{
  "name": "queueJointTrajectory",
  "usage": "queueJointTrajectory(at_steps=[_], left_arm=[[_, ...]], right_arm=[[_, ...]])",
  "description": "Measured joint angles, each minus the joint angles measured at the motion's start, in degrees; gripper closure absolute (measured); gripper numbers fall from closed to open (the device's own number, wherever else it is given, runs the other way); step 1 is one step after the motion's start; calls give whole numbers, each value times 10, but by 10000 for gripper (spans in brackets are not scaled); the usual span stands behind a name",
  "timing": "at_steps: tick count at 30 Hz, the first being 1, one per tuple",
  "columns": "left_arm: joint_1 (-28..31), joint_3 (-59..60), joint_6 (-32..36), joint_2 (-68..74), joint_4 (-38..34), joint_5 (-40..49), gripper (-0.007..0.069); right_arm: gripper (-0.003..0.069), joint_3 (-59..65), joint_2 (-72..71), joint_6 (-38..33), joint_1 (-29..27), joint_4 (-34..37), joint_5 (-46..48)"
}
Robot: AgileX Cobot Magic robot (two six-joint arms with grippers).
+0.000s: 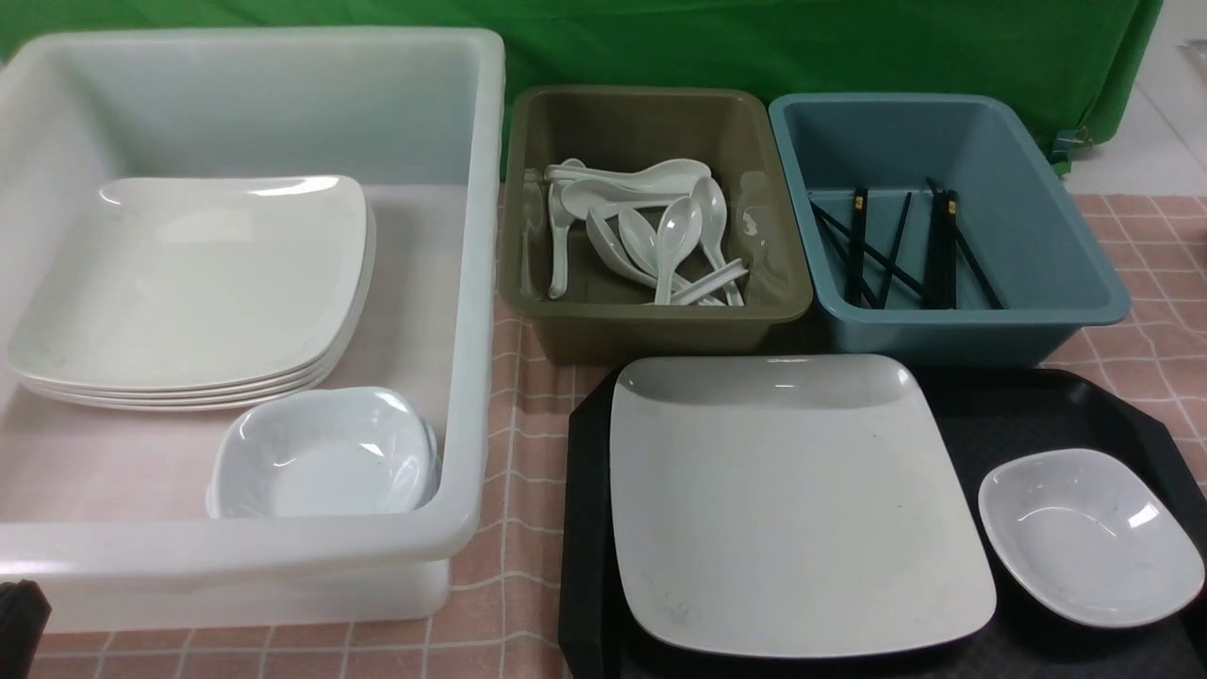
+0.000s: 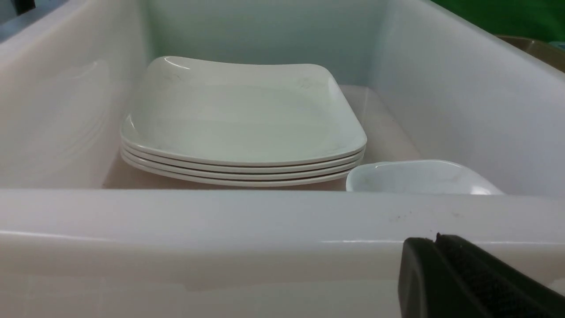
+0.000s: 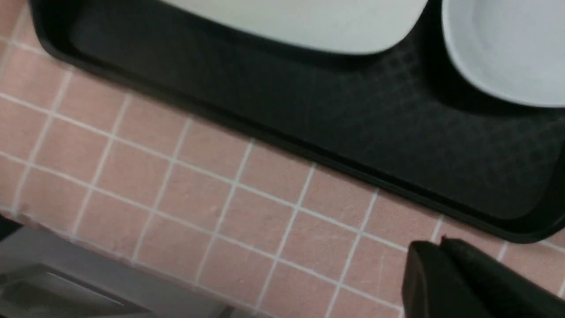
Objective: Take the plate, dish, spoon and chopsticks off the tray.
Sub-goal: Use the right arm to grab a small plate from the dinner plate
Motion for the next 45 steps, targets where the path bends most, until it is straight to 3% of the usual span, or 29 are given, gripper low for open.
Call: queueJointTrajectory(at_steps=[1,6,9,19,24,30,33,35,40,45], left_arm=[[0,0,0,0,0,0,620],[0,0,1,0,0,0,620],[0,0,1,0,0,0,620],[0,0,2,0,0,0,620],[0,0,2,0,0,0,620],[0,0,2,0,0,0,620],[0,0,2,0,0,0,620],[0,0,2,0,0,0,620],[0,0,2,0,0,0,620],[0,0,2,0,0,0,620]], right_arm=[[540,4,2,0,0,0,-5],[295,37,102,-14,0,-38,-103],[213,37,158,-17,0,-94,-153],[182,37,340,-21,0,-267,-279],[214,38,392,-12,0,-321,-286],[327,37,424,-11,0,-331,-308],[453,35,423,-12,1,-345,-304],[477,35,411,-12,1,-350,-297],[577,30,351,-12,1,-336,-268],[576,-1,253,-15,0,-279,-195]])
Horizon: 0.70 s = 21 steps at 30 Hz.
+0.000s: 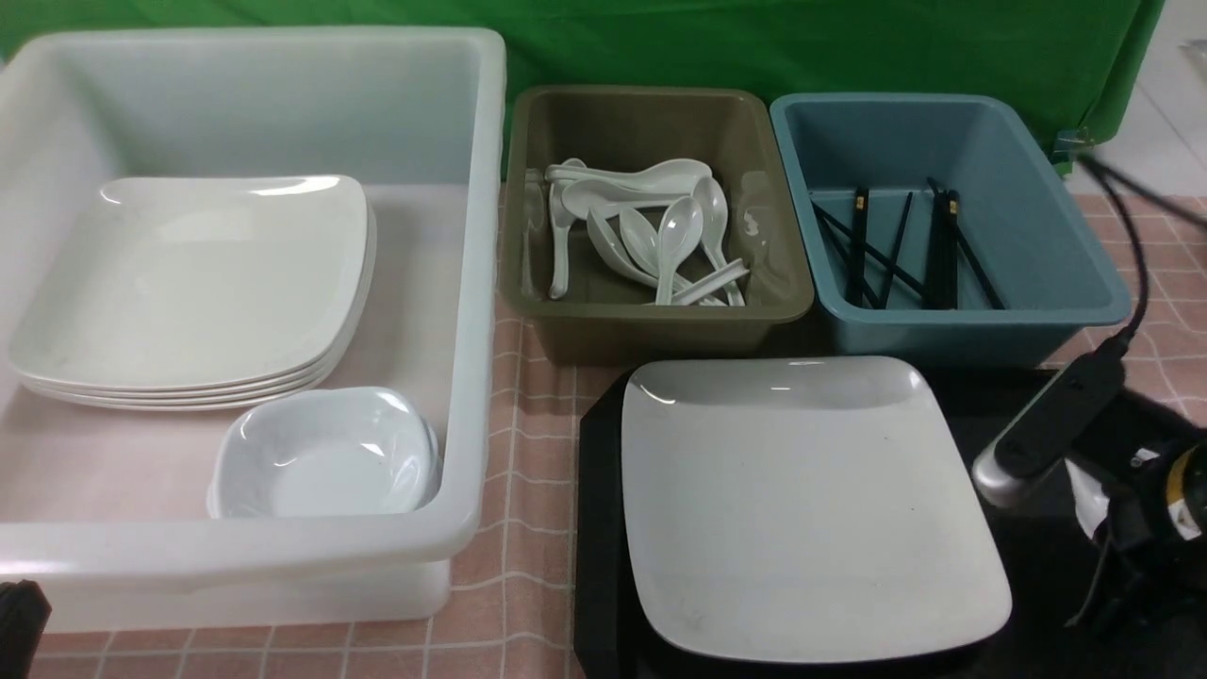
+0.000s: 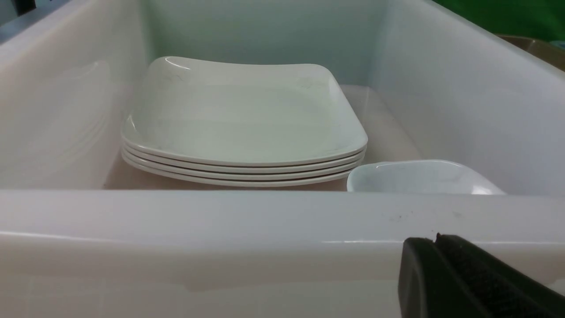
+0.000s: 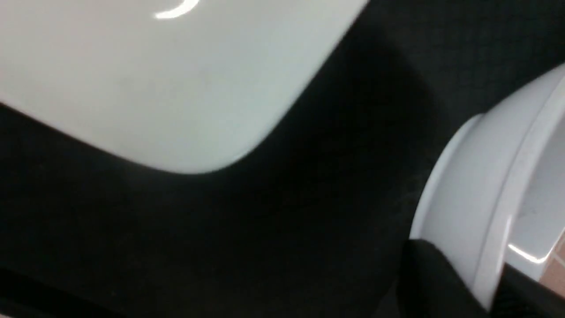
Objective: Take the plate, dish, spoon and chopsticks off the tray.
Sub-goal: Use the right arm to grab a small plate from the dinner plate, then use the right arm to put the small plate into the large storage box on the left
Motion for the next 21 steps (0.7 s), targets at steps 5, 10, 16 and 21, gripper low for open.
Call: queueJointTrajectory(at_steps=[5,10,16,21], left_arm=[[0,0,0,0,0,0,620],[0,0,0,0,0,0,620],[0,0,0,0,0,0,620],[0,0,0,0,0,0,620]], right_arm=[[576,-88,-98,-81,0,159,16],[576,-194,-99,-293,13,476,13],[576,-309,-2,-455,97,658,10],[576,-456,181,-565,196,675,3]])
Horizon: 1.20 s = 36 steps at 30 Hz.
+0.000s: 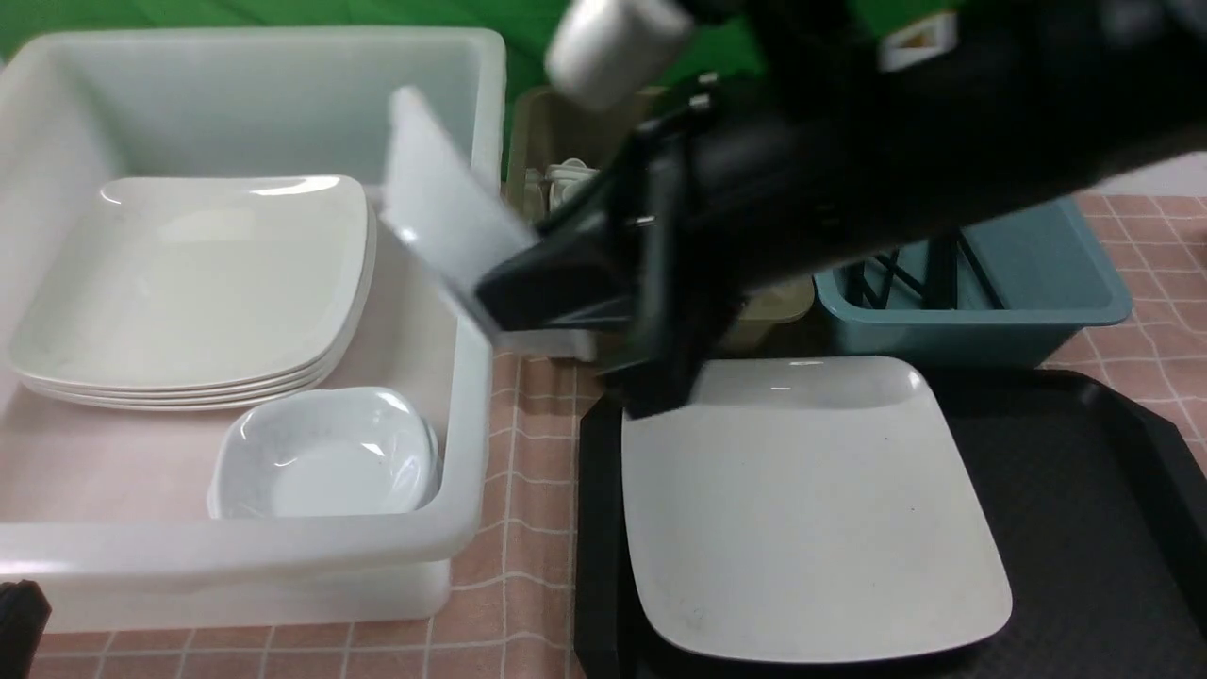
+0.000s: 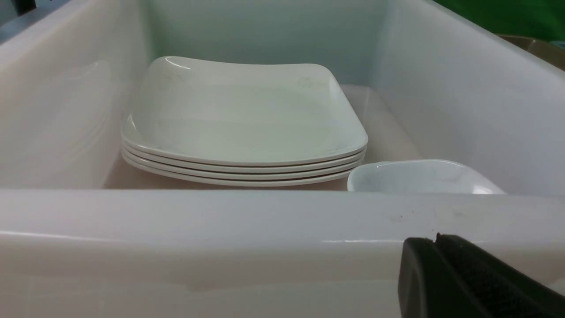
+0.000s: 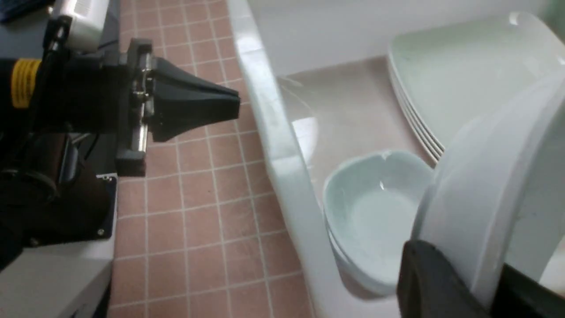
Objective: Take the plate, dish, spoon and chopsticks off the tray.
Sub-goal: Use the right arm to put the small plate into the large storage box on the left
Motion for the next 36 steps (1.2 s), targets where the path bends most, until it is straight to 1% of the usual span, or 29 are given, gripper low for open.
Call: queueJointTrajectory(at_steps=[1,2,3,4,5,7,8,10,11,14,20,22,25,26,27,28,29,30,36], left_arm=[[0,0,0,0,0,0,620],[0,0,0,0,0,0,620],[0,0,1,0,0,0,620],[0,0,0,0,0,0,620],[0,0,0,0,0,0,620],[0,0,0,0,0,0,620],[0,0,0,0,0,0,620],[0,0,0,0,0,0,620],[0,0,0,0,0,0,620],[0,0,0,0,0,0,620],[0,0,0,0,0,0,620],[0,0,0,0,0,0,620],[0,0,0,0,0,0,620],[0,0,0,0,0,0,620],[0,0,0,0,0,0,620],[0,0,0,0,0,0,620],[0,0,0,0,0,0,620],[0,0,0,0,0,0,620],[0,0,0,0,0,0,620]], right_arm=[[576,-27,33,-21,13,-3,0],[576,-27,33,-24,13,-4,0],[576,-75,90,-47,35,-22,-3],[576,-100,119,-54,45,-41,-5],[576,-105,124,-55,47,-45,-5],[576,-158,190,-64,66,-124,-8],[576,-164,198,-64,68,-130,-9],[576,-191,242,-65,77,-199,-10],[576,-198,256,-65,80,-220,-10],[576,-203,279,-65,85,-251,-8],[571,-204,291,-65,94,-264,-5],[551,-206,291,-65,96,-265,-8],[473,-206,291,-65,96,-266,-10],[466,-206,291,-65,96,-266,-10],[405,-206,291,-65,96,-265,-8],[377,-206,291,-66,96,-265,-8],[377,-206,291,-66,96,-265,-8],[344,-206,291,-66,96,-265,-6],[328,-206,284,-66,96,-265,3]])
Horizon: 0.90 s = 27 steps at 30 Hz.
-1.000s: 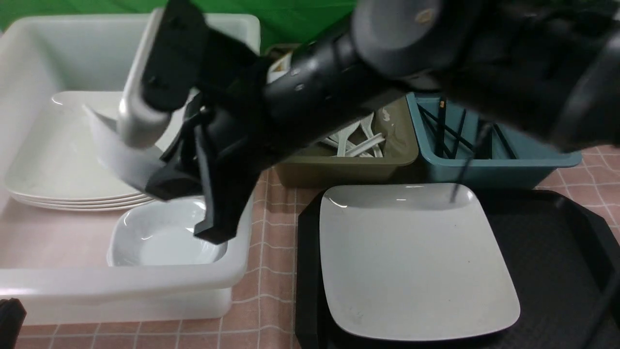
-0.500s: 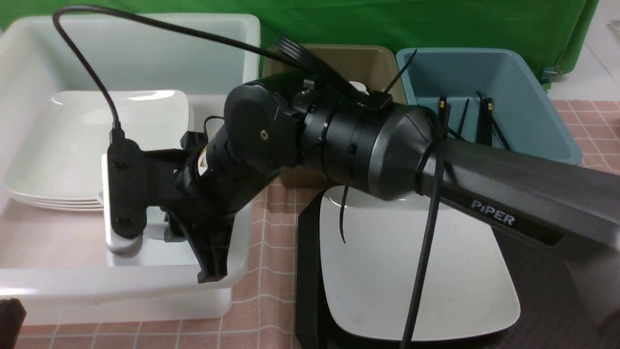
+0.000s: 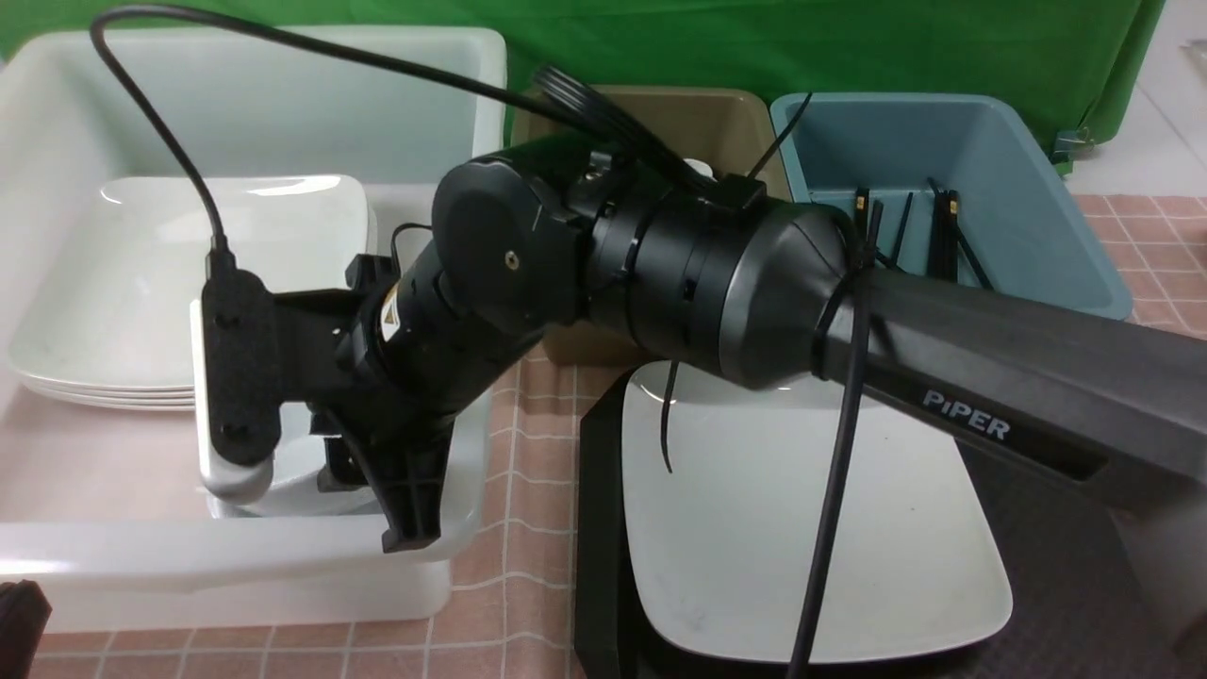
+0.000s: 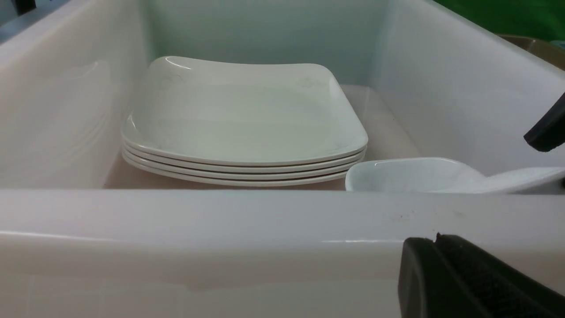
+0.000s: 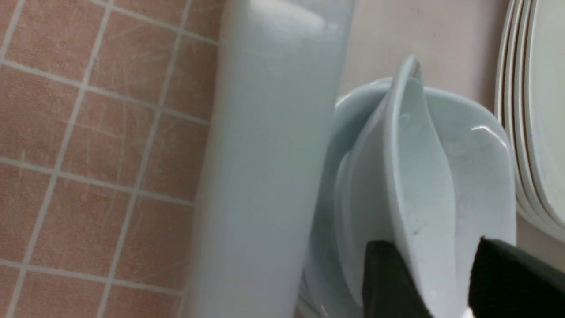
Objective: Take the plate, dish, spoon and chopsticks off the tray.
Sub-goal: Use the right arm to put the small plate into the large storage box on the left, then use the left arm to grab a plate from the dinner plate
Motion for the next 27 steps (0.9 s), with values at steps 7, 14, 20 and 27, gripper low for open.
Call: queueJointTrajectory(at_steps=[7,14,20,27], left_arm=[[0,0,0,0,0,0,620],[0,0,0,0,0,0,620],[0,0,1,0,0,0,620],[0,0,-4,0,-23,-21,620]], right_arm=[[272,-1,-48,7,0,-3,40],[248,-2,-108,86,0,-14,107],[501,-2,-212,228,0,-65,235],[629,32,-358,431,-13,-183,256]])
